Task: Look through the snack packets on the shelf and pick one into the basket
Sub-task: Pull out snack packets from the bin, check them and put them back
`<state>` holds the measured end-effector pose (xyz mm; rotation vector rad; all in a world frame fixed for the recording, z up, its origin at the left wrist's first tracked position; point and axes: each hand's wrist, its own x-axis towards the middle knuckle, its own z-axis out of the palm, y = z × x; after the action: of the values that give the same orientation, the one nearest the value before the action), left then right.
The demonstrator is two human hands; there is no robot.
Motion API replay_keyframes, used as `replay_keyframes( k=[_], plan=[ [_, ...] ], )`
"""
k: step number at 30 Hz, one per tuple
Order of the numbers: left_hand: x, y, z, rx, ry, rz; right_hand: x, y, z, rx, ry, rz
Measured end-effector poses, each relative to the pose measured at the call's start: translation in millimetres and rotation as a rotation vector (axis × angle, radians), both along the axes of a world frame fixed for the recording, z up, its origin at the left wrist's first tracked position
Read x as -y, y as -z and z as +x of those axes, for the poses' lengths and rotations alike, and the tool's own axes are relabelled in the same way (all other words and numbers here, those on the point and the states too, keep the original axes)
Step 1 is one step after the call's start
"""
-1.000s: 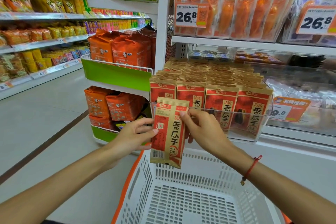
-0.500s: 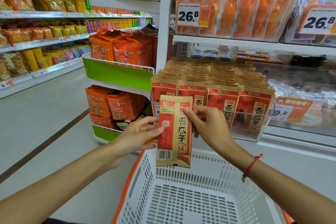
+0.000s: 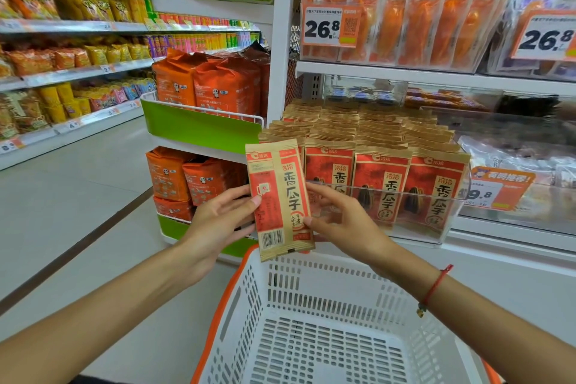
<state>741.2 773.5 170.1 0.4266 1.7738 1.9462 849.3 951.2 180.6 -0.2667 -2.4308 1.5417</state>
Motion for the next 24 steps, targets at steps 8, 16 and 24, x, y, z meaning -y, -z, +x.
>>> replay_keyframes(
  k=[8,16,24],
  plan=[
    [1.2,2.8,-3.2,0.034,0.015,0.019,-4.0,5.2,-3.8,-0.092,0.048,-0.155],
    [2.4,0.4,6.1,-0.093,-0.01,-0.108,-0.6,-0.7,-1.1,-0.014,0.061,0.129],
    [-8.7,-7.1,32.9,-0.281,0.0,-0.095,3.8,5.6,-2.9,0.015,0.059,0.289]
  ],
)
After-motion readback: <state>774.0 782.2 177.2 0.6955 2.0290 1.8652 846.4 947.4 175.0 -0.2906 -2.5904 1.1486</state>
